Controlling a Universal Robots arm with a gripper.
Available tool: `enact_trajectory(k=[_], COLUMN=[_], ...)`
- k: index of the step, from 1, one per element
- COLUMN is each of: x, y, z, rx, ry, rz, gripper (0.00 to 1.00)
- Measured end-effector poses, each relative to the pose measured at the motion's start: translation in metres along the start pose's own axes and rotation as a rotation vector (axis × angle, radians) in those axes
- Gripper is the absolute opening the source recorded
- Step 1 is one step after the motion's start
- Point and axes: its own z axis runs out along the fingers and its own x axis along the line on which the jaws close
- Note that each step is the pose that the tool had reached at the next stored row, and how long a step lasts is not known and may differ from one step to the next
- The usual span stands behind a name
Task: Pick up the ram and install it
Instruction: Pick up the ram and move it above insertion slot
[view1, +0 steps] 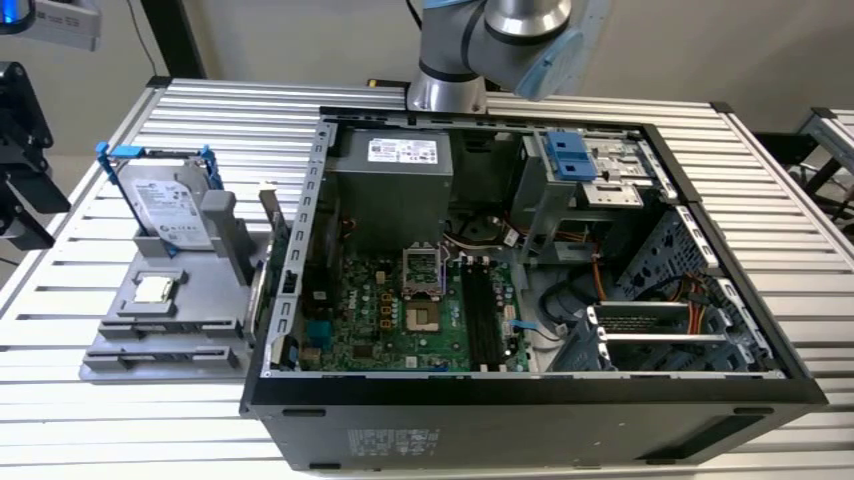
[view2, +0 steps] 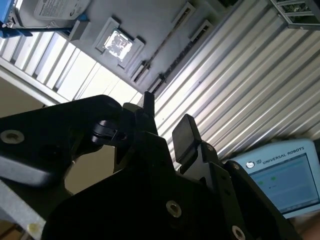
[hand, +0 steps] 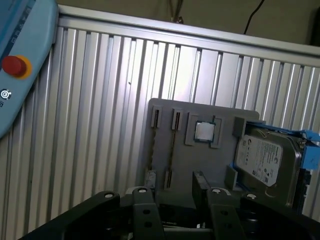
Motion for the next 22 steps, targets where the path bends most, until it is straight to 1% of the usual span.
enact_trajectory(k=[1, 3, 4, 11, 12, 13, 15, 16, 22], x=[0.0001, 0.0001, 0.0001, -0.0001, -0.0001, -0.0002, 0.0, 0.0001, 0.0003], y=[0.0, 0.0001, 0.0001, 0.0, 0.0001, 0.0001, 0.0, 0.0, 0.0001], z=[0.0006, 0.0021, 0.003, 0.0039, 0.0042, 0.0049, 0.0068, 0.0082, 0.0155], rx=[-0.0038, -0.0151, -0.0185, -0.0179, -0.0166, -0.0121, 0.0008, 0.0041, 0.0043], ry=[-0.0004, -0.002, -0.0025, -0.0023, -0.002, -0.0016, 0.0, 0.0003, 0.0004], rz=[0.003, 0.014, 0.018, 0.02, 0.02, 0.02, 0.019, 0.019, 0.023], gripper=[1.0, 1.0, 1.0, 1.0, 1.0, 1.0, 1.0, 1.0, 1.0])
